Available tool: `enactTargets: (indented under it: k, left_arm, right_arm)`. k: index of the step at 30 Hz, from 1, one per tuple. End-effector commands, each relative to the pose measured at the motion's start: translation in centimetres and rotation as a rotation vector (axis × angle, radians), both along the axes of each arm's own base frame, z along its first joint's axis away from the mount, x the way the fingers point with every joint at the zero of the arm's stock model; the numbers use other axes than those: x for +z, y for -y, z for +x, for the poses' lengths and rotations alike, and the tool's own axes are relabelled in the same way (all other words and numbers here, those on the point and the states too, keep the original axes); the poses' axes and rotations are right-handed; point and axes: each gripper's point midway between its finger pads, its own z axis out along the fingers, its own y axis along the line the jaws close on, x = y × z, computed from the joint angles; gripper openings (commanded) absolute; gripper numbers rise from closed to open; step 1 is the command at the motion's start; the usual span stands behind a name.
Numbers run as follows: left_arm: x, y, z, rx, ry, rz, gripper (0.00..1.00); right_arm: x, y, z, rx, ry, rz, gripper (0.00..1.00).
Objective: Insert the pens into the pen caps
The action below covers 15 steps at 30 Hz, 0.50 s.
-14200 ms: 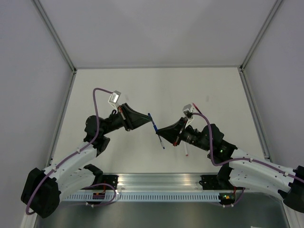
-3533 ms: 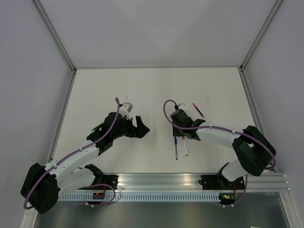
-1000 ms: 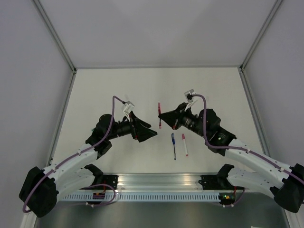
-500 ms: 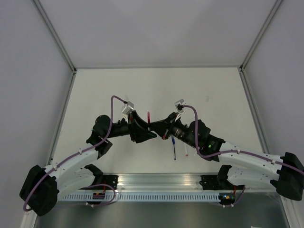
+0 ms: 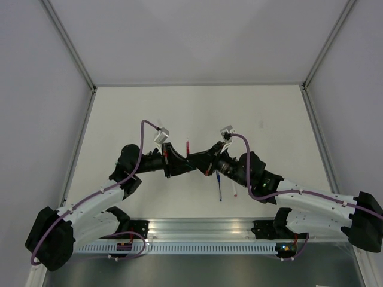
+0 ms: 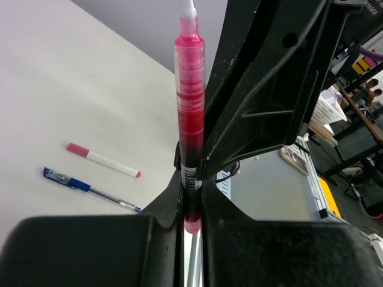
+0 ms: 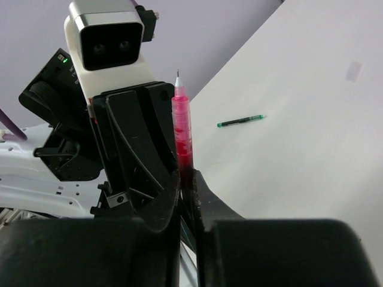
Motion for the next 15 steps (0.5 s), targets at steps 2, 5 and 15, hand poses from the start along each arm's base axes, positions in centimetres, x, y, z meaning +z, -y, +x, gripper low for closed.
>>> enactTargets:
  k: [2,5,15]
  left_arm:
    - [0.9,0.2,-0.2,-0.017,0.051,-0.012,0.02]
    - [-0.4,0.0,0.8,0.048,0.031,0.035,0.02]
    - [-3.7,-3.7,6.2,0.453,-0.008,0.232,0.02]
  right_arm:
    - [1.7,0.2,0.5,-0.026,0.039,0.0,0.31]
    - [1.9,2.7,2.9,-0.195,0.06,-0.114,0.66]
    - [7.0,17.8,12.4,-0.847,0.156,-0.37,0.83]
